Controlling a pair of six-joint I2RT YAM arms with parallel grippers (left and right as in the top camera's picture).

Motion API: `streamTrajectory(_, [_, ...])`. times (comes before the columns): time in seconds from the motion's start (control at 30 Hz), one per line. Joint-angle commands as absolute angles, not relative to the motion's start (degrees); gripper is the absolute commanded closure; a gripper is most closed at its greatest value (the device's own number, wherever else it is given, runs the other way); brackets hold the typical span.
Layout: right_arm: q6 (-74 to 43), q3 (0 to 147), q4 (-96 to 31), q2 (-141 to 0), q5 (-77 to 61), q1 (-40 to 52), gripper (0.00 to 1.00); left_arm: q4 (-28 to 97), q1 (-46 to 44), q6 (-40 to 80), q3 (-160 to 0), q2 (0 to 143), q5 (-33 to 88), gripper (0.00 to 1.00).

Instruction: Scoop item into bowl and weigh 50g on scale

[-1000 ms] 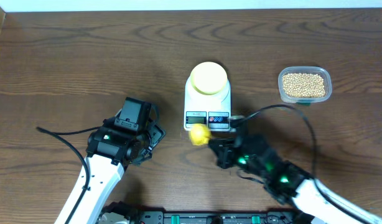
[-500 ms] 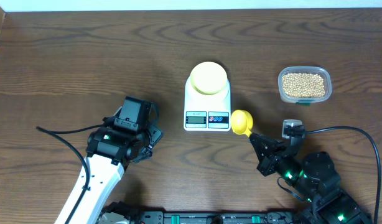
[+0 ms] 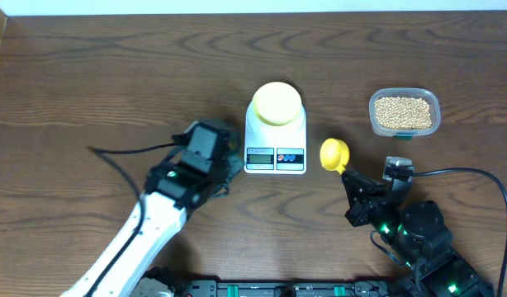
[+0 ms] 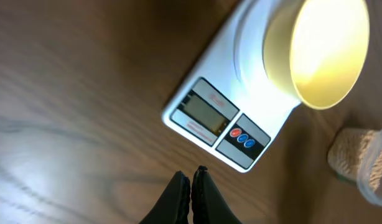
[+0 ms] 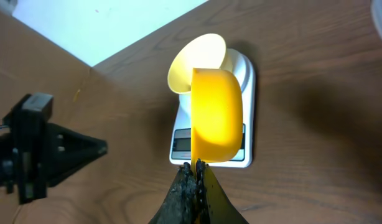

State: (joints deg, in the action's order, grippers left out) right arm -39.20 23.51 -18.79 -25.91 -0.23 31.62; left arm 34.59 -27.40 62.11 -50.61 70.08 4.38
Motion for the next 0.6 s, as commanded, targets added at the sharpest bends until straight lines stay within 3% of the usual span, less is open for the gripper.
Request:
streamTrajectory(0.0, [-38.94, 23.68, -18.72, -25.65, 1.63, 31.31, 0.99, 30.85, -30.11, 60.18, -50.35, 74.76, 4.25, 0.93])
streamTrajectory(0.57, [-38.94, 23.68, -21.08, -25.67, 9.13, 31.31, 0.99, 5.80, -39.24, 58.78, -50.35, 95.70, 7.27, 0.93])
